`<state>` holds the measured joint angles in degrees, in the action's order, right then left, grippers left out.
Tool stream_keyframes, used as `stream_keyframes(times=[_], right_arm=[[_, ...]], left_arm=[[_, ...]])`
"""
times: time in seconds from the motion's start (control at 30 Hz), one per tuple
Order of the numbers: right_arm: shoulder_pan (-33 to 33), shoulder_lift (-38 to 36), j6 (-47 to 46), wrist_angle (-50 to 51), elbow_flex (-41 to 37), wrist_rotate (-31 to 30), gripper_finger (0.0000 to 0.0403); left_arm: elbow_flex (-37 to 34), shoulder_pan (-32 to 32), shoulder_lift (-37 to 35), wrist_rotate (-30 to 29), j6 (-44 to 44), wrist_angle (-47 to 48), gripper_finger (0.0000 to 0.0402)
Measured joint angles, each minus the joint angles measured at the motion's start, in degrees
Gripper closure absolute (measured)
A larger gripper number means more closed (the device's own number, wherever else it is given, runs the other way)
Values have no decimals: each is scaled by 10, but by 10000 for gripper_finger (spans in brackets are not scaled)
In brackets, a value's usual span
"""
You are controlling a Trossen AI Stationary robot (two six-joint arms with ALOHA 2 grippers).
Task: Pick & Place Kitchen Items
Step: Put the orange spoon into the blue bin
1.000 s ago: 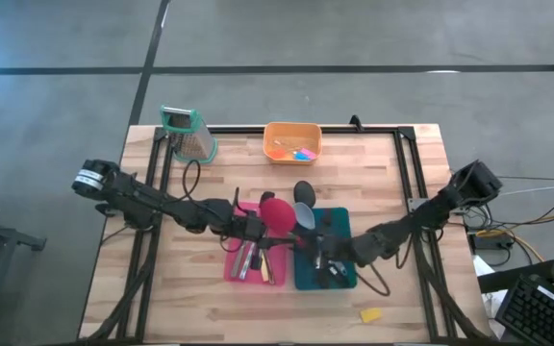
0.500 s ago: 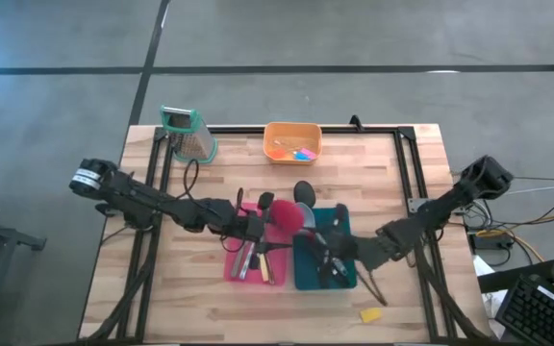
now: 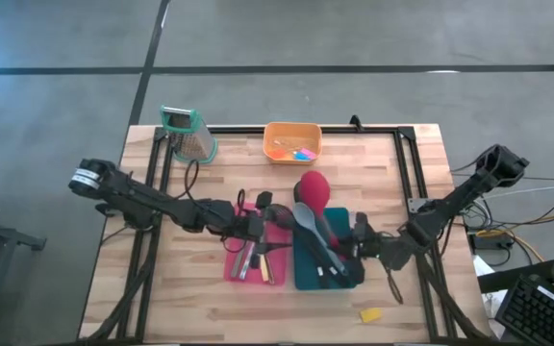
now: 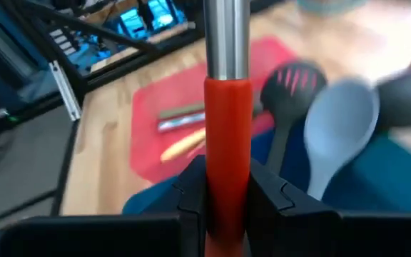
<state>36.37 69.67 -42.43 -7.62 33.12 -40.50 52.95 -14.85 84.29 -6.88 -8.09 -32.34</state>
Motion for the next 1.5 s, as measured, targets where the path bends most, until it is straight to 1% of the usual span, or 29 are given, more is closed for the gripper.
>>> stream_keyframes(times=[0.17,0.3,0.37,0.5,0.63,0.8,0.9,0.97,1.1,1.2,1.27,1.33,1.4,1.5], right_arm=[[-32,6,-103,0,-27,51,356],[-58,6,-152,-2,-48,91,356],[-68,6,-167,1,-59,100,356],[-76,14,-183,-3,-63,116,356],[-83,41,-194,-7,-58,140,356],[-88,95,-204,-8,-31,172,356],[-90,125,-197,-5,-9,184,356],[-92,139,-197,7,1,184,356],[-103,158,-208,50,15,192,356],[-110,169,-226,57,16,196,354],[-115,175,-228,56,16,200,337],[-117,175,-223,53,16,205,311],[-117,171,-218,53,16,210,286],[-118,160,-211,58,17,217,259]], left_arm=[[22,0,37,-6,-11,-13,200],[65,-1,76,-6,-29,5,200],[93,-1,95,-6,-36,25,200],[158,-1,130,-9,-42,83,200],[237,-1,168,-45,-61,162,200],[348,-1,209,-84,-87,277,200],[406,-1,220,-112,-95,348,200],[429,-1,221,-125,-93,373,200],[441,-1,210,-127,-92,382,200],[441,-1,202,-127,-92,380,200],[441,-1,197,-127,-94,382,200],[442,-1,194,-127,-94,382,200],[442,-1,193,-128,-95,385,200],[442,-1,188,-130,-97,388,200]])
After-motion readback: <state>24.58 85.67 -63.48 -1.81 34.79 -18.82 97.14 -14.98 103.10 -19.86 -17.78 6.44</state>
